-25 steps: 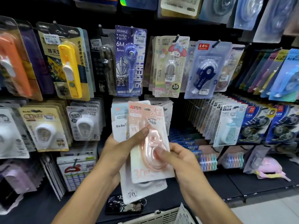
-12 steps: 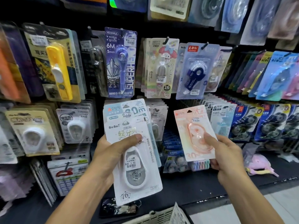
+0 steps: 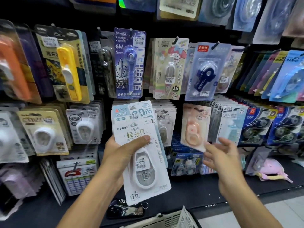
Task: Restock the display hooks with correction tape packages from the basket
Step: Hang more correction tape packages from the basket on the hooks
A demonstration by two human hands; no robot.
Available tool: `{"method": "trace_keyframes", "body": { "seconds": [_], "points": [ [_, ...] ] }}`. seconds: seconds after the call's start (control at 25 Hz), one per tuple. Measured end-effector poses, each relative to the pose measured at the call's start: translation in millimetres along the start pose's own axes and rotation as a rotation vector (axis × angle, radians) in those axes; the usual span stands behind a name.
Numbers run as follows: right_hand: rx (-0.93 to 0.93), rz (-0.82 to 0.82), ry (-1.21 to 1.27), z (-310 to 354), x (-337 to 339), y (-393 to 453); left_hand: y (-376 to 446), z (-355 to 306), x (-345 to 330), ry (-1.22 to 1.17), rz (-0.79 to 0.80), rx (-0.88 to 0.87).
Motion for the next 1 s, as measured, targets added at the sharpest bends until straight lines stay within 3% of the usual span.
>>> {"method": "trace_keyframes", "body": {
  "seconds": [0.12,0.2,0.36,0.56,0.68,0.76,0.84,1.0],
  "points": [
    [0.027,0.604,-0.177,-7.9,-70.0,-40.1,0.7,2.6,-3.1,0.023,-0.053,-0.022],
    [0.019,0.736,-0.220,-18.0,-94.2,-54.1,1.0,3.5,-2.4,0.039,-0.057,-0.012],
    [0.001,0.620,0.082,-12.8,-92.3,-48.5,-2.1,-1.6,-2.5,0.021,0.051,0.052],
    [-0.041,0.612,0.174,-11.2,-91.9,-37.1,-5.4,-5.8,2.7,0.018,0.014,-0.015],
    [-0.087,0.462,0.272,-15.1,-79.1,-25.8,-8.2,-12.2,9.1,0.020,-0.030,-0.061],
    [-0.092,0.332,0.151,-14.8,-63.2,-13.8,-10.9,-20.0,18.6,0.081,-0.079,-0.099],
    [-0.078,0.313,-0.010,-15.7,-55.4,-2.5,-12.7,-25.1,25.0,0.129,-0.089,-0.115],
    [-0.078,0.241,-0.013,-17.7,-59.2,4.5,-14.0,-22.9,21.6,0.146,-0.055,-0.122]
  ]
}}
Point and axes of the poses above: each hand's wrist, its own y-axis towards the middle knuckle, its own x-axis out of the back of the hand, z = x × y, the point moved 4 cm from there along y, towards the middle knuckle, and after that the axes turned 14 degrees about z, right-handed, at the moved point
